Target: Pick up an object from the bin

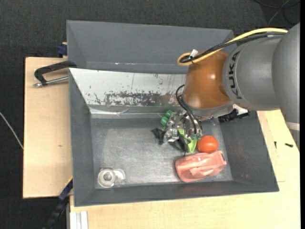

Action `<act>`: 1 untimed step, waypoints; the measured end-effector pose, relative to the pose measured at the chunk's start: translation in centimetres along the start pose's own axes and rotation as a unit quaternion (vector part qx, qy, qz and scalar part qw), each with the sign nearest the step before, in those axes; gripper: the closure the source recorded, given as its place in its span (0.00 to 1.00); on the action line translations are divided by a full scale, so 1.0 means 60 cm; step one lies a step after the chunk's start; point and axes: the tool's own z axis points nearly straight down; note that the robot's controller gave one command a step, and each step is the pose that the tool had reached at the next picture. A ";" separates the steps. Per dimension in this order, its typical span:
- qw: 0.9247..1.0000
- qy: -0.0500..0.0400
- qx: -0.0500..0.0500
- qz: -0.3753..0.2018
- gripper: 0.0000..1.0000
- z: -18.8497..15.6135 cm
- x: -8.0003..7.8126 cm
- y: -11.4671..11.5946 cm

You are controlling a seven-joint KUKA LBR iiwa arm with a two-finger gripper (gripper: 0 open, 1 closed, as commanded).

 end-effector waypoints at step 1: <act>1.000 -0.004 0.000 0.000 1.00 -0.008 0.001 0.000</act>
Offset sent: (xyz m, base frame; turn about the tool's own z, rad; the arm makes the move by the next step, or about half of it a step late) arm 0.0000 0.0001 0.0181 0.0000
